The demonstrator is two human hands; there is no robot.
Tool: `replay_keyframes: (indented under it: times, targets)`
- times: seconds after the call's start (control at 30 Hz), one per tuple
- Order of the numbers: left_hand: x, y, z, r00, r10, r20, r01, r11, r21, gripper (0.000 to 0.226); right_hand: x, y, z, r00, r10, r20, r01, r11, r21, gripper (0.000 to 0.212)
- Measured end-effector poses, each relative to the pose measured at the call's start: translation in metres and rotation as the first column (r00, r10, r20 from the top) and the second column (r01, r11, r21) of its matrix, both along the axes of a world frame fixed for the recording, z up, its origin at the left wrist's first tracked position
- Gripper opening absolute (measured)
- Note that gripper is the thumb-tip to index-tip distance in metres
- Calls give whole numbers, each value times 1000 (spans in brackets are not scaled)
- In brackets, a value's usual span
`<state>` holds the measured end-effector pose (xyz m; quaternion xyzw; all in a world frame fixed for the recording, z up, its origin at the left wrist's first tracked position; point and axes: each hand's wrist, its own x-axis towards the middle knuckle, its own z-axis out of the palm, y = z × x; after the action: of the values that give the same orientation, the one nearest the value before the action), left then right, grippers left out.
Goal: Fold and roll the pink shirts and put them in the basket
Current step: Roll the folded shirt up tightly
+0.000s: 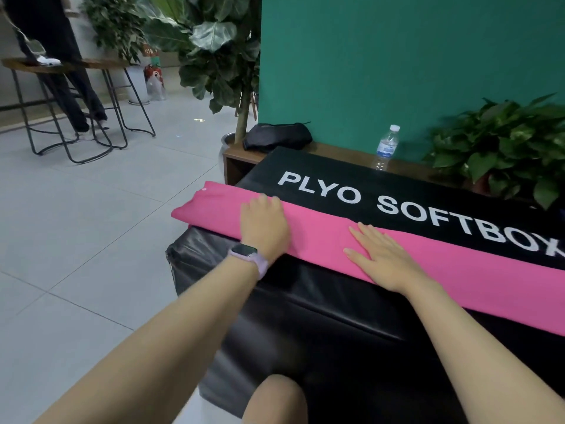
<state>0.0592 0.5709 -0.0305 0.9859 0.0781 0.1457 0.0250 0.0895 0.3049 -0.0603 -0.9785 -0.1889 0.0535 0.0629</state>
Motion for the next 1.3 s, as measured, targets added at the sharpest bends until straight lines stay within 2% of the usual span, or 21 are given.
replay_keyframes:
  times: [0.07,0.13,0.17,0.2,0.27,0.37,0.43,0.5,0.63,0.73,0.87,0.97,1.03,1.1,1.17,1.23,1.3]
  targets:
    - [-3,-45,-7,986,9,-168,-10,1000,-4,39,-4,2,1,1000,-20,-4,20,1000,6,75]
    - [0,-76,-8,922,103,-372,-129,991,-45,69,-9,5,1,999,-47,-2,47,999,9,75]
    - [4,-85,-7,898,133,-419,-182,980,-81,79,-13,6,1,998,-65,-4,65,998,8,75]
    - [9,-91,-7,891,139,-432,-203,974,-105,86,-18,7,2,996,-88,-9,88,996,1,75]
    - [17,-98,-14,912,90,-401,-144,984,-106,99,-30,8,3,991,-129,-19,128,991,-40,77]
    - [33,-100,-27,939,-93,-330,62,993,-104,105,-49,4,9,993,-110,-42,103,984,-147,86]
    - [47,-96,-30,919,-236,-317,206,971,-125,106,-56,-3,19,997,-47,-64,32,976,-215,91]
    - [60,-91,-30,892,-337,-300,307,941,-143,106,-59,-14,30,999,33,-39,-42,966,-255,92]
    - [87,-84,-33,846,-448,-288,424,894,-145,101,-52,-39,45,947,251,199,-186,937,-296,79]
    - [111,-81,-34,813,-516,-271,476,856,-203,100,-39,-44,36,923,313,225,-248,929,-274,71]
    - [147,-80,-29,782,-572,-247,522,818,-242,93,-20,-39,8,971,199,132,-194,980,-48,65]
    - [170,-87,-26,767,-569,-296,549,821,-156,79,1,-37,2,986,133,96,-133,991,-6,68]
    - [180,-90,-25,808,-554,-200,535,833,-145,71,16,-34,1,991,111,78,-110,994,-10,69]
    - [189,-83,-23,853,-522,26,518,838,-171,51,30,-31,-1,993,97,68,-97,995,-3,70]
    - [196,-72,-22,862,-475,179,505,837,-210,31,48,-28,-3,995,81,64,-82,996,15,70]
    - [199,-65,-23,869,-453,200,493,829,-265,26,69,-25,-3,997,59,58,-61,998,28,70]
    - [198,-63,-25,864,-477,162,503,825,-257,29,92,-19,-2,998,47,50,-48,999,23,70]
